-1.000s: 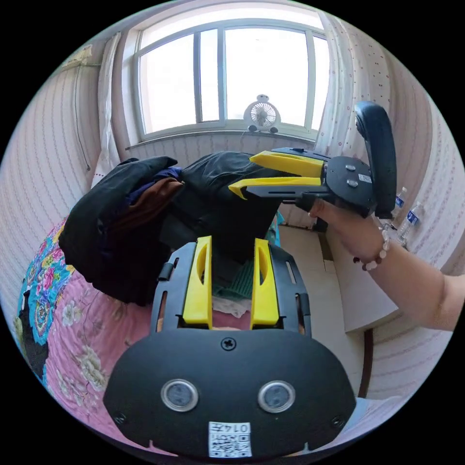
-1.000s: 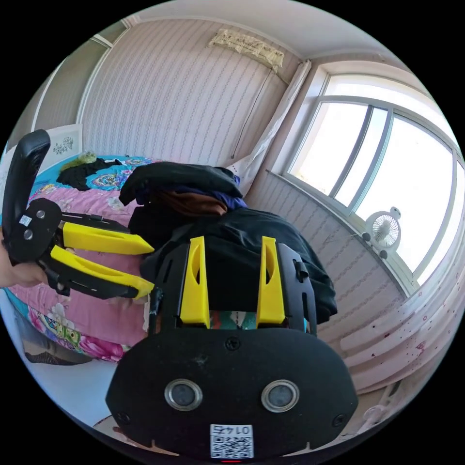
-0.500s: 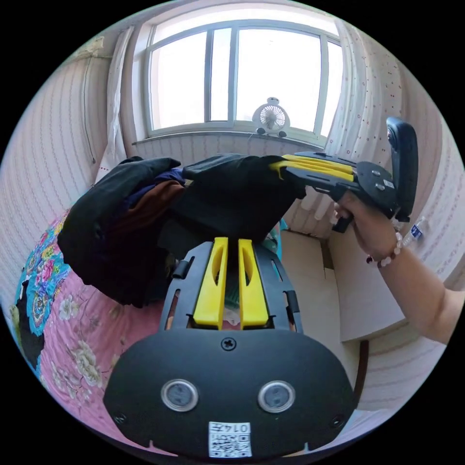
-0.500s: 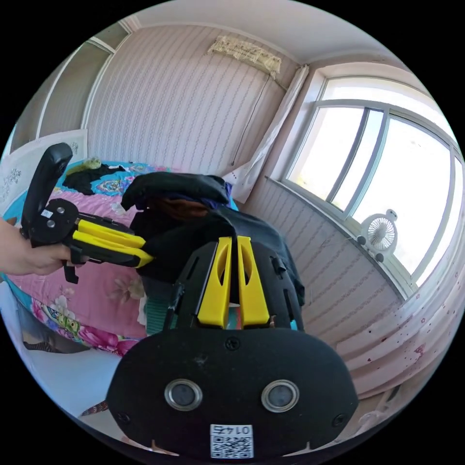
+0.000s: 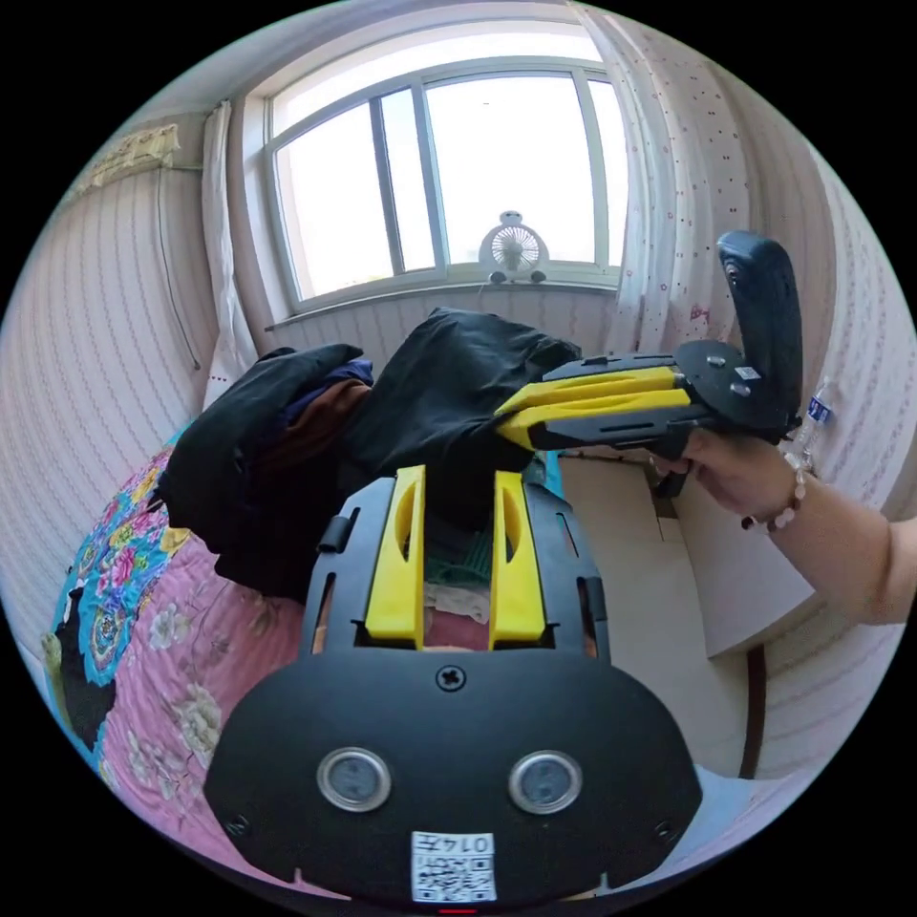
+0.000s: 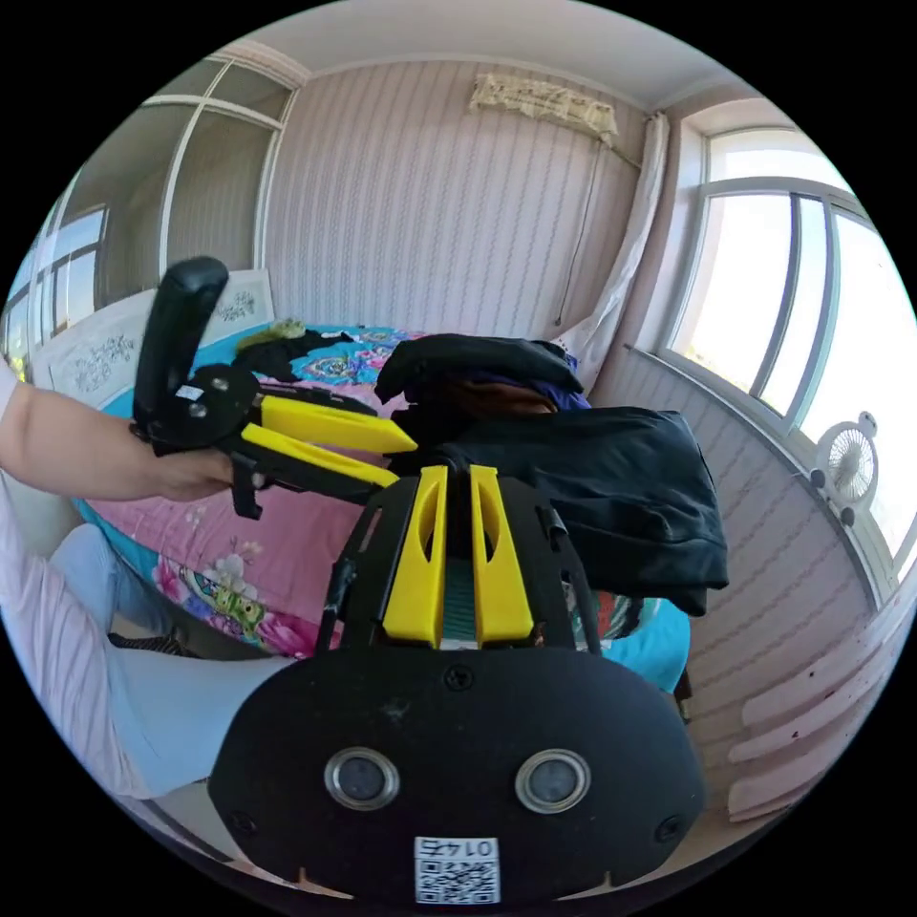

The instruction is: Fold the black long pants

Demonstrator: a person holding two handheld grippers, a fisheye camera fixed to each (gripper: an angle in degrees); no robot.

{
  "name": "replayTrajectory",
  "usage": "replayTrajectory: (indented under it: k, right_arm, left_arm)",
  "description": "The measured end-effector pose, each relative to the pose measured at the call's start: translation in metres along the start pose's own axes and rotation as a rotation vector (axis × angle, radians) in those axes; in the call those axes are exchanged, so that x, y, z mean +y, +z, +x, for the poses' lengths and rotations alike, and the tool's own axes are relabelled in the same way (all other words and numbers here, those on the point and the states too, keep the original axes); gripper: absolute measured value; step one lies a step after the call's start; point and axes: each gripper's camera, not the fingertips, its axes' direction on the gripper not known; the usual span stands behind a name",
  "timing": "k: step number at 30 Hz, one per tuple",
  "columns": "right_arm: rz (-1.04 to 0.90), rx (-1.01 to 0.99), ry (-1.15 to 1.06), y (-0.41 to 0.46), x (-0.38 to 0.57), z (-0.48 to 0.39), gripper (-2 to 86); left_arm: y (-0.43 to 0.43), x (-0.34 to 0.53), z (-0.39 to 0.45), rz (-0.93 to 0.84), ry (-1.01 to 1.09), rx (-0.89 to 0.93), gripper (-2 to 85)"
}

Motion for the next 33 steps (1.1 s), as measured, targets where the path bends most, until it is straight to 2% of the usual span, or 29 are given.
replayTrajectory:
  k: [2,5,9,14,16,19,21,25,29,33]
  right_arm:
    - [0.064,0.044,0.05,-0.017,0.009,0.005,5.6]
    - [0.135,0.264,0.139,-0.039,0.022,0.025,6.6]
    - [0.053,0.405,0.268,-0.028,0.037,0.065,13.9]
    - [-0.096,0.301,0.385,0.011,0.06,0.09,12.2]
    - [-0.122,0.323,0.313,0.009,0.057,0.079,9.7]
    - [-0.085,0.334,0.186,-0.01,0.049,0.054,6.2]
    - [-0.01,0.281,0.129,-0.029,0.036,0.034,5.2]
    - [0.139,0.149,0.033,-0.048,0.008,-0.015,4.6]
    - [0.268,-0.128,-0.076,-0.034,-0.029,-0.103,4.4]
    - [0.322,-0.433,-0.203,0.006,-0.045,-0.225,4.5]
  left_arm:
    - [0.007,0.002,-0.005,-0.021,-0.028,0.024,10.9]
    - [0.018,-0.001,-0.006,-0.041,-0.024,0.015,11.1]
    - [0.04,-0.007,-0.012,-0.125,-0.064,0.012,11.0]
    - [0.051,0.001,-0.01,-0.19,-0.01,-0.063,8.2]
    - [0.051,0.004,-0.007,-0.23,0.06,-0.079,3.1]
    - [0.034,0.011,-0.02,-0.189,0.03,-0.025,0.2]
    - [0.007,0.018,-0.036,-0.127,-0.03,0.032,-0.6]
    - [-0.056,0.045,-0.064,0.016,-0.07,0.033,-0.9]
    - [-0.146,0.109,-0.106,0.151,-0.175,-0.006,-1.0]
    - [-0.247,0.199,-0.137,0.181,-0.305,-0.156,-1.0]
